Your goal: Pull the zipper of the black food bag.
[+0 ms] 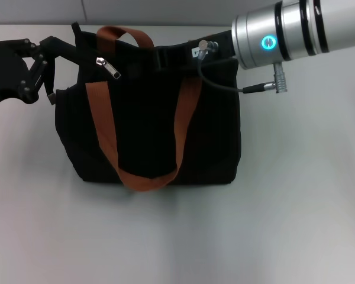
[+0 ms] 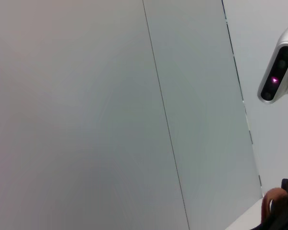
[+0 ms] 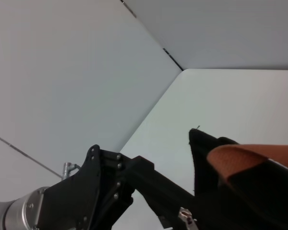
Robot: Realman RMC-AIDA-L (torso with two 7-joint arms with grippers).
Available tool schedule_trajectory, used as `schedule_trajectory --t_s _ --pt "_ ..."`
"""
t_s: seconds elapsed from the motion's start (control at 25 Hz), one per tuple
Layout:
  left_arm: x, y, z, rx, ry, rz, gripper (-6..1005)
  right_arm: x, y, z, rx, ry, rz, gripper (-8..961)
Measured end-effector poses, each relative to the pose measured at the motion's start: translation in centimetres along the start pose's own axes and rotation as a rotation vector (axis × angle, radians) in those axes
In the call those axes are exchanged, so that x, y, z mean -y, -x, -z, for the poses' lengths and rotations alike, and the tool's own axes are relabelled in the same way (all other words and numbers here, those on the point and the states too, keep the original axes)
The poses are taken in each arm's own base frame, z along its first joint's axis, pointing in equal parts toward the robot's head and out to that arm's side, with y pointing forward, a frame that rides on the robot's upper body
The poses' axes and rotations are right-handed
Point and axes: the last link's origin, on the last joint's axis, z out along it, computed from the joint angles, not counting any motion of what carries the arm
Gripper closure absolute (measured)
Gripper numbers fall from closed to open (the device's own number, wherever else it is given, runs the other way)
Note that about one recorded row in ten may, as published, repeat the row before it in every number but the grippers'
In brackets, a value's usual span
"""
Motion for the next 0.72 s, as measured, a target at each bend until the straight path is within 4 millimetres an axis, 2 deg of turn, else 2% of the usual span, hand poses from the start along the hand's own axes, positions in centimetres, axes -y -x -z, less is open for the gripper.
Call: schedule_trajectory --t_s 0.48,0.72 --pt "0.0 -0.2 -0.3 -0.007 0.007 -0.005 975 0.1 0.6 1.1 0.039 0.018 0.019 941" --pt "-0.2 -0.4 -0.8 -0.019 0.024 -0.005 975 -0.9 1.2 0.4 0.024 0.043 0.073 915"
